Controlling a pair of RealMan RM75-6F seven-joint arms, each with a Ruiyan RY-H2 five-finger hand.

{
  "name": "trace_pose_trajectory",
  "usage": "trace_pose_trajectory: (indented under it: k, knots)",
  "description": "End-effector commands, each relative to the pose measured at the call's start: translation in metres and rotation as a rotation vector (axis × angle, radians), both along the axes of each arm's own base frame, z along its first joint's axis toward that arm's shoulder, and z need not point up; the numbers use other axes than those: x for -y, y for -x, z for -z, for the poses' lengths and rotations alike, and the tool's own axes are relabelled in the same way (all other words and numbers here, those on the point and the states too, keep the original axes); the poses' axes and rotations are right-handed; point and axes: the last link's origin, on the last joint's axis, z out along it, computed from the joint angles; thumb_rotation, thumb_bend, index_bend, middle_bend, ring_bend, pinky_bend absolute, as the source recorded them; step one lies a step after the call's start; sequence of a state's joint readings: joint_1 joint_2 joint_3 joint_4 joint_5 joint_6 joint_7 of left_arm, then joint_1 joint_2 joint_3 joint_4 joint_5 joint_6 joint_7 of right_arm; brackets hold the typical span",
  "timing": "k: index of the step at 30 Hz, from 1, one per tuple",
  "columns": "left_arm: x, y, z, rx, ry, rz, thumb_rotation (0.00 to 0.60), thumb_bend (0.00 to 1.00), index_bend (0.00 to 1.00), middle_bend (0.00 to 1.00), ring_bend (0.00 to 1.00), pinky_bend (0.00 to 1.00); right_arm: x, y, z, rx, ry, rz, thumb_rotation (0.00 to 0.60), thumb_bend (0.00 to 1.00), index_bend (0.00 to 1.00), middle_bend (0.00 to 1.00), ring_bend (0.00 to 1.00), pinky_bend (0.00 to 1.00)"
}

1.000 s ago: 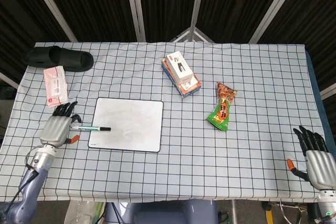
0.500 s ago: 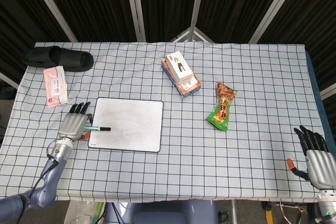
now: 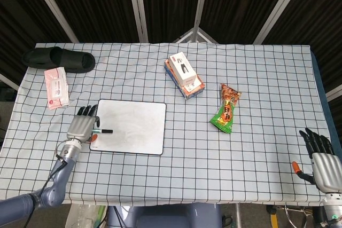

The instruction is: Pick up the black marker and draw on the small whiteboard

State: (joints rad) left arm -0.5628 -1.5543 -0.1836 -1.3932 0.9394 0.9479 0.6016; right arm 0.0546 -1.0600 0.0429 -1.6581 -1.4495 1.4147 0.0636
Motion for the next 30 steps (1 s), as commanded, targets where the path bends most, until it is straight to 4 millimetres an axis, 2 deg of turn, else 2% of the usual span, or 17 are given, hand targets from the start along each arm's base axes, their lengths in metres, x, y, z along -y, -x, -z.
trace_pose_trajectory:
  k: [1, 7, 16, 23, 30]
  knots:
    - [0.000, 0.000, 0.002, -0.007, 0.005, 0.000, 0.600, 0.44, 0.45, 0.00, 0.00, 0.00, 0.000, 0.000, 0.000, 0.000, 0.000, -0.001, 0.600, 0.35, 0.00, 0.00, 0.00, 0.00]
    - [0.000, 0.001, 0.005, -0.009, 0.012, -0.009, 0.600, 0.47, 0.49, 0.00, 0.00, 0.00, 0.000, 0.000, 0.000, -0.001, 0.001, -0.003, 0.600, 0.35, 0.00, 0.00, 0.00, 0.00]
    - [0.001, -0.009, 0.003, 0.057, -0.017, 0.003, 0.600, 0.56, 0.62, 0.04, 0.00, 0.00, 0.000, -0.001, 0.000, -0.001, 0.004, -0.004, 0.600, 0.35, 0.00, 0.00, 0.00, 0.00]
    - [0.001, -0.038, -0.005, 0.278, -0.084, 0.006, 0.600, 0.57, 0.64, 0.06, 0.00, 0.00, -0.001, -0.001, -0.001, 0.001, 0.007, -0.004, 0.600, 0.35, 0.00, 0.00, 0.00, 0.00]
    - [0.001, -0.074, -0.009, 0.641, -0.142, -0.036, 0.600, 0.57, 0.65, 0.07, 0.00, 0.00, 0.000, 0.000, -0.001, 0.005, 0.007, 0.002, 0.600, 0.35, 0.00, 0.00, 0.00, 0.00]
